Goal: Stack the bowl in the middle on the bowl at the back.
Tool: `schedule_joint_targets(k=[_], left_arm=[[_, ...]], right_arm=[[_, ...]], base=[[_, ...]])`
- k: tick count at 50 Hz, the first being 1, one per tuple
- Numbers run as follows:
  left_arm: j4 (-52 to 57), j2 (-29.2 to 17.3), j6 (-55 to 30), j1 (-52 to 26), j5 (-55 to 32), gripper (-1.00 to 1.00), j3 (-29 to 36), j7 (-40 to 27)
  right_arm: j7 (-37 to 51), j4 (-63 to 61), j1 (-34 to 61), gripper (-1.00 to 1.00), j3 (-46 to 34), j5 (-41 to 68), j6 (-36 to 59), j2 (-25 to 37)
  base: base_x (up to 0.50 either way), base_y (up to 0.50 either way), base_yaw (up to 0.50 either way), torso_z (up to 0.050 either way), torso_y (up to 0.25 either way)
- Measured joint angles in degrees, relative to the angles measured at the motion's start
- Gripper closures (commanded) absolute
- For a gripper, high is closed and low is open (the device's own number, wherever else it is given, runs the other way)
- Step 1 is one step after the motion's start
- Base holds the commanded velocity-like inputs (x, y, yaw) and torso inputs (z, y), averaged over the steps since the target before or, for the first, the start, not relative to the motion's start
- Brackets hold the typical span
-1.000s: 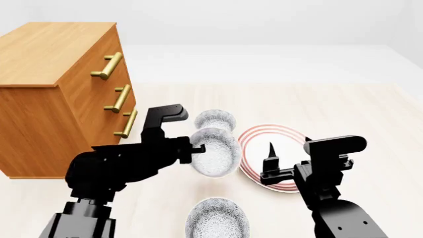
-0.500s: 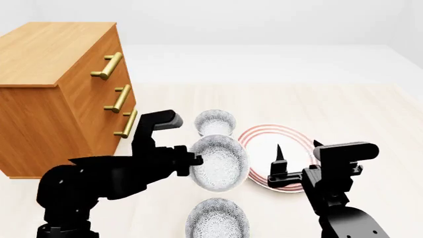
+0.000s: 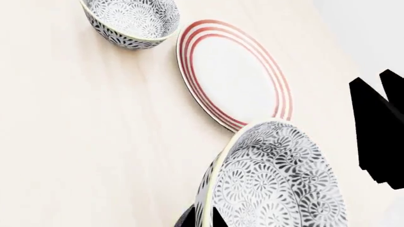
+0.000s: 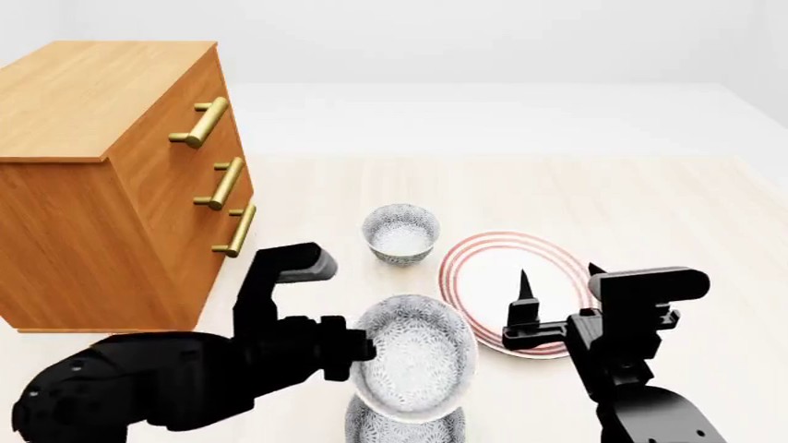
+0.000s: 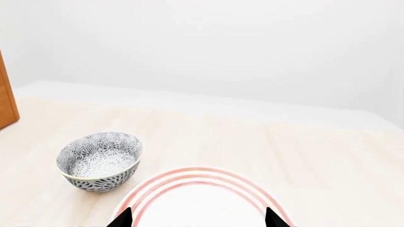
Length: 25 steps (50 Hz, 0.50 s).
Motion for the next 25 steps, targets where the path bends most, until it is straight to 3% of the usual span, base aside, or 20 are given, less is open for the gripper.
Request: schedule_joint_targets(k=[9, 25], left_arm=[[2.56, -1.46, 0.59, 3.32, -8.56, 1.00, 0.38, -6.02], [6.13, -3.60, 2.34, 8.08, -13.61, 1.00, 1.70, -8.44]], right_arm=[[0.15, 0.59, 0.13, -1.00, -0.22, -0.04, -0.21, 0.05], [0.62, 1.20, 0.02, -1.00, -0.02, 0.13, -0.40, 0.21]], base=[[0.00, 0.00, 0.00, 0.000, 0.000], [0.00, 0.00, 0.00, 0.000, 0.000]])
